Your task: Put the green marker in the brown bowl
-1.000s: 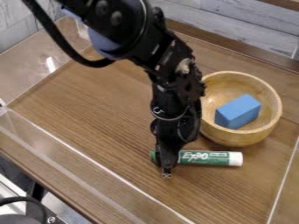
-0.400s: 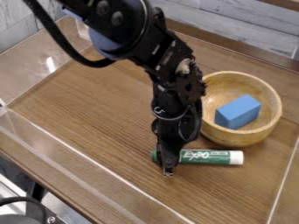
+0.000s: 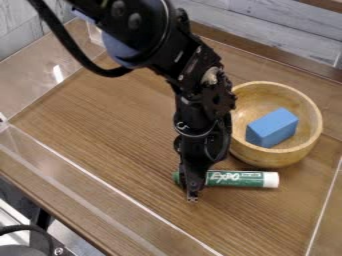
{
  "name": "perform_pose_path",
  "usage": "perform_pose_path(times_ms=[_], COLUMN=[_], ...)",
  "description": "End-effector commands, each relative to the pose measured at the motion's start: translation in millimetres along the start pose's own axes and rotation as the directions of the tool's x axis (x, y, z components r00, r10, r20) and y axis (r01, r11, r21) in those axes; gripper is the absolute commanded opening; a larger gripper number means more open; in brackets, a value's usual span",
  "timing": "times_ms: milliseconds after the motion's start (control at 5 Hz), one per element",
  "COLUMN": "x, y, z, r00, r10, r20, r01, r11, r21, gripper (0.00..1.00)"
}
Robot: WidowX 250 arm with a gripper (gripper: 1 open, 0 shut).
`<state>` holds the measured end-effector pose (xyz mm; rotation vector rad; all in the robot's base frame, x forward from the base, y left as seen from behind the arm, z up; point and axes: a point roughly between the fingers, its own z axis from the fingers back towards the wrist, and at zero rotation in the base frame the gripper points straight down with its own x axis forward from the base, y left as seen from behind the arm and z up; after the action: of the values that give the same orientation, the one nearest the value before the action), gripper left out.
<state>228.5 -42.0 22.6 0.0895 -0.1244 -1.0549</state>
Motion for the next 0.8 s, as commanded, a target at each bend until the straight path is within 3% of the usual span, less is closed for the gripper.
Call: perform_pose_path(times_ms=[0, 600], x=[3.8, 3.7], y=[2.5, 4.4], z=[0.8, 0.0], r00=[1.000, 1.000], r10=[-0.009, -0.013], r20=[0.009, 0.008], r01=[0.009, 0.013], r11=[1.000, 1.000], r21=[0.011, 0.013], gripper=[0.00, 0.00])
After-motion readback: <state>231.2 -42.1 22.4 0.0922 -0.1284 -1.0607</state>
